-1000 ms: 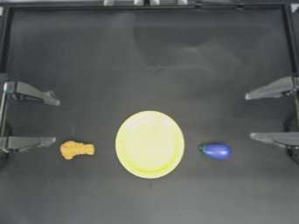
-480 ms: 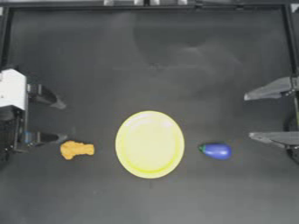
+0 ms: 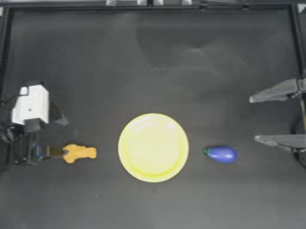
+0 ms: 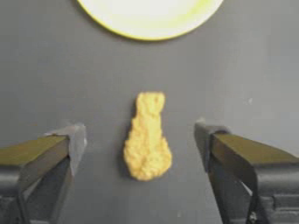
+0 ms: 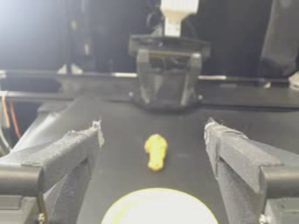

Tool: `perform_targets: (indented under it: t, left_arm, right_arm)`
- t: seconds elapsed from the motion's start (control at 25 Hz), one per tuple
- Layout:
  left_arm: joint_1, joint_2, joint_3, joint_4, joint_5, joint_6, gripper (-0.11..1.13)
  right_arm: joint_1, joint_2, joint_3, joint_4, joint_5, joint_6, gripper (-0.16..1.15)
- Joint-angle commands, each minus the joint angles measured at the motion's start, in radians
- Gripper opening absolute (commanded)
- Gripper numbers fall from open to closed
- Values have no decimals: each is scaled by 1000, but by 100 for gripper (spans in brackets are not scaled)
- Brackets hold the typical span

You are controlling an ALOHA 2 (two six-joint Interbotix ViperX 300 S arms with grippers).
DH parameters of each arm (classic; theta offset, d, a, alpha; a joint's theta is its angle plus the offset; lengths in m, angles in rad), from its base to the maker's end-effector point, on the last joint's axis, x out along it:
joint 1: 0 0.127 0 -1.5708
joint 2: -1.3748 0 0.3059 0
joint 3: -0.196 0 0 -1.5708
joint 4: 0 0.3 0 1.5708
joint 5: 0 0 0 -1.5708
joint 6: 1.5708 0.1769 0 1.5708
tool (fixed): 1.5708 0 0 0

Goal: Put brown chicken wing on plate

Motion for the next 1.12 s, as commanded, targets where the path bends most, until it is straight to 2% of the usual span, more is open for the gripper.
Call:
perform_targets:
  t: [0.04, 0.6, 0.8, 1.12]
  left_arm:
    - [-18, 66, -11, -2, -9, -12, 103]
    - [-40, 307, -51, 2, -34, -20, 103]
    - [-40, 374, -52, 2, -81, -20, 103]
    - [-40, 454, -54, -2, -83, -23, 102]
  right_arm:
    - [-6, 9, -12, 5, -5, 2, 100]
    - [-8, 11, -11, 5, -5, 5, 100]
    - [-8, 11, -11, 5, -8, 5, 100]
    - [-6, 9, -12, 5, -11, 3, 100]
